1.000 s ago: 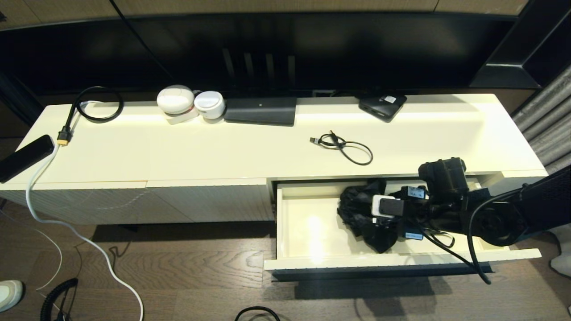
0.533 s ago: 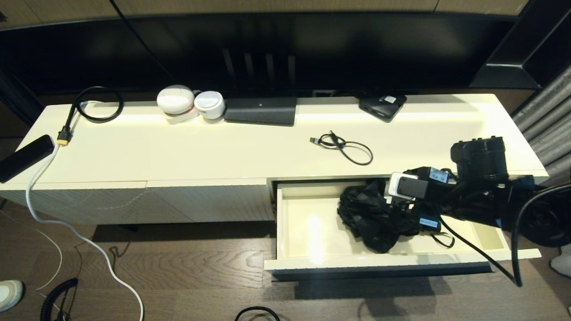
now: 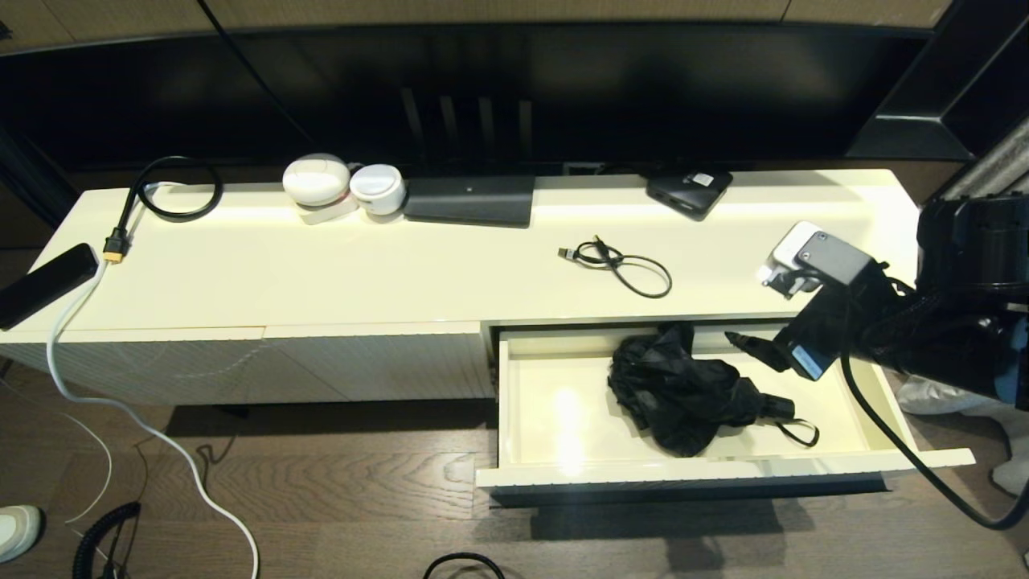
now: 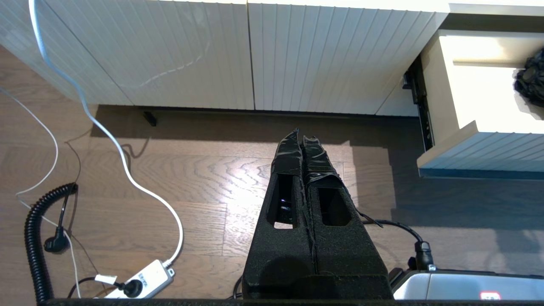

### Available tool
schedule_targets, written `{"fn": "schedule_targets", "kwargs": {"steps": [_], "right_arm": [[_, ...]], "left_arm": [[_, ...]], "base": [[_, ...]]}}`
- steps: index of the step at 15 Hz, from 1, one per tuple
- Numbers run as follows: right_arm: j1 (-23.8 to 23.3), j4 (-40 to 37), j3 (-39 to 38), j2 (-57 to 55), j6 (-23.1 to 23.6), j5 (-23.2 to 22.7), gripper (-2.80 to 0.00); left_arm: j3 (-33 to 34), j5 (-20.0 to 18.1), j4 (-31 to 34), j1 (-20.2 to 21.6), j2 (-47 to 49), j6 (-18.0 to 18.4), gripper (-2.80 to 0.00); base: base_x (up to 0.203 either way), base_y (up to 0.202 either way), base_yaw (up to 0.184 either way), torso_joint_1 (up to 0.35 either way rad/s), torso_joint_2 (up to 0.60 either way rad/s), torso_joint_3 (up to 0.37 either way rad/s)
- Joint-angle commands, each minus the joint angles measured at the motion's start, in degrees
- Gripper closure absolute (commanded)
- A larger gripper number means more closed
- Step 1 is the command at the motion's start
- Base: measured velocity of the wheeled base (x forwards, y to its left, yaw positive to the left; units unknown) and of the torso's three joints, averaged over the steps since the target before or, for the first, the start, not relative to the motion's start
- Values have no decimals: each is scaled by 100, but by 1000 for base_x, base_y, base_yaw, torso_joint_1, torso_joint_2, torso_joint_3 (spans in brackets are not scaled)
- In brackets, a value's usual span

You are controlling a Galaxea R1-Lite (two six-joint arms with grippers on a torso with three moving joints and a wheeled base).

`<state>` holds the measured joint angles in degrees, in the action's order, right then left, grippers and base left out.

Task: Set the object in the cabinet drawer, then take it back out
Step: Put the data cable in the drawer

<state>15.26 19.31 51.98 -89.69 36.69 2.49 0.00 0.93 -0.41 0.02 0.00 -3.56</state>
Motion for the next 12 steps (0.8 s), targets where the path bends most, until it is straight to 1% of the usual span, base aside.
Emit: {"fn": "schedule_targets", "kwargs": {"steps": [1,3,6,11,12], "right_arm": [[23,8,202,0,-604,81,-280],[186,-24,391,-210,-1181,158,-280],[423,-61,826,-698,-2036,501,-280],[705,-105,1472,-1506,-2956,720,-280],[785,-109,1645,-1679,-3215,773,-280]], "left_arm": [[0,3,-2,6,0,-5,0],[0,3,-2,6,0,-5,0],[0,3,-2,-2,0,-5,0],[0,3,-10,-2,0,-5,0],[0,3,-8,6,0,-5,0]], "base": [[0,0,0,0,0,0],[0,0,0,0,0,0],[0,0,0,0,0,0],[0,0,0,0,0,0],[0,0,0,0,0,0]]}}
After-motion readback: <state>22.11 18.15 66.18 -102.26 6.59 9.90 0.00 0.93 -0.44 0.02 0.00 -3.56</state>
